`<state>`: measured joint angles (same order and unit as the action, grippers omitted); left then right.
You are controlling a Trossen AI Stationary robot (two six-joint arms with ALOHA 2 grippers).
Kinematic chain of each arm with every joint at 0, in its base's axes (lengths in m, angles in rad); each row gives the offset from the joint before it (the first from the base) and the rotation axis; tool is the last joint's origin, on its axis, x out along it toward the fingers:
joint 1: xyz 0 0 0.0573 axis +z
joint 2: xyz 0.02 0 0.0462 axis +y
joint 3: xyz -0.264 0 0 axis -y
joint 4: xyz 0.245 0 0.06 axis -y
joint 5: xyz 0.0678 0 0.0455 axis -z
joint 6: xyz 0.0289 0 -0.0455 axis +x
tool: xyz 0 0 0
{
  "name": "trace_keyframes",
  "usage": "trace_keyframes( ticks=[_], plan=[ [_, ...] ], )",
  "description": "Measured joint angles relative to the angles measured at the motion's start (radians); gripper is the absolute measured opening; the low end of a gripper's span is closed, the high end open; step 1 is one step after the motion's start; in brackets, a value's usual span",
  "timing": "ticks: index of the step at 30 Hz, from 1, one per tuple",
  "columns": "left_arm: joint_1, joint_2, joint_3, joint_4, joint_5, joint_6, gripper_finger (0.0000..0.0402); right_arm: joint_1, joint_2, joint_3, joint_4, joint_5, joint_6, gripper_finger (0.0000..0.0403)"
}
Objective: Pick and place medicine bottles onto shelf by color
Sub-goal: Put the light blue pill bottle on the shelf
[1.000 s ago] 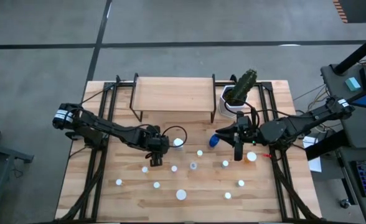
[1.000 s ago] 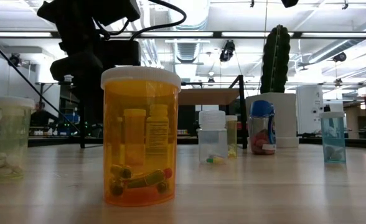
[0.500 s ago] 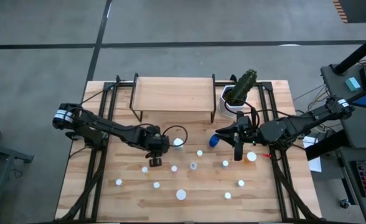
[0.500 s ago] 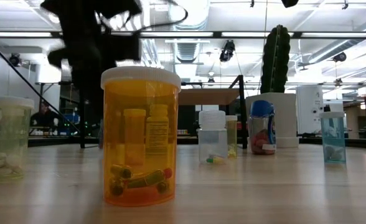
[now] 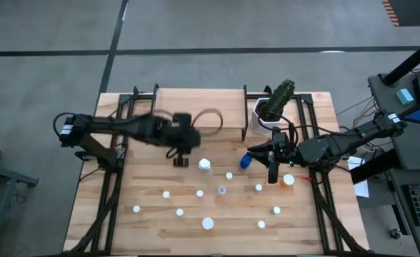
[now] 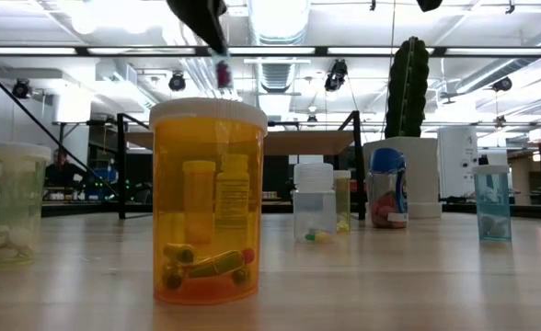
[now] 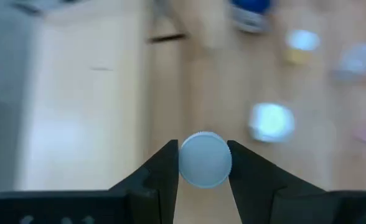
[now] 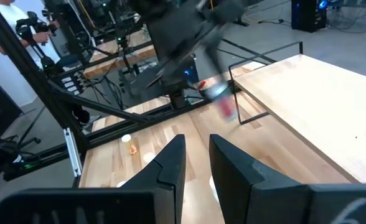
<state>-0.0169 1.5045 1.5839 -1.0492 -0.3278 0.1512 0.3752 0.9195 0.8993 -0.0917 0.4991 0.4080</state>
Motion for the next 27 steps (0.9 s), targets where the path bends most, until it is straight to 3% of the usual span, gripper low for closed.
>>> trace_keyframes(
  ticks=[9, 14, 20, 27],
  plan=[
    [0.367, -0.004, 0.12, -0.078, -0.021, 0.038, 0.0105, 0.0, 0.0, 0.0, 0.0, 0.002, 0.011, 0.0063],
    [0.557, 0.012, 0.09, -0.102, 0.142, 0.019, 0.0105, 0.0, 0.0, 0.0, 0.0, 0.002, 0.011, 0.0063],
    [0.658, 0.046, 0.084, -0.249, 0.152, 0.045, 0.0105, 0.0, 0.014, 0.0, 0.001, 0.002, 0.011, 0.0063],
    [0.695, 0.053, 0.029, -0.236, 0.162, 0.073, 0.0105, 0.0, 0.034, 0.0, 0.0, 0.001, 0.013, 0.0063]
  ],
)
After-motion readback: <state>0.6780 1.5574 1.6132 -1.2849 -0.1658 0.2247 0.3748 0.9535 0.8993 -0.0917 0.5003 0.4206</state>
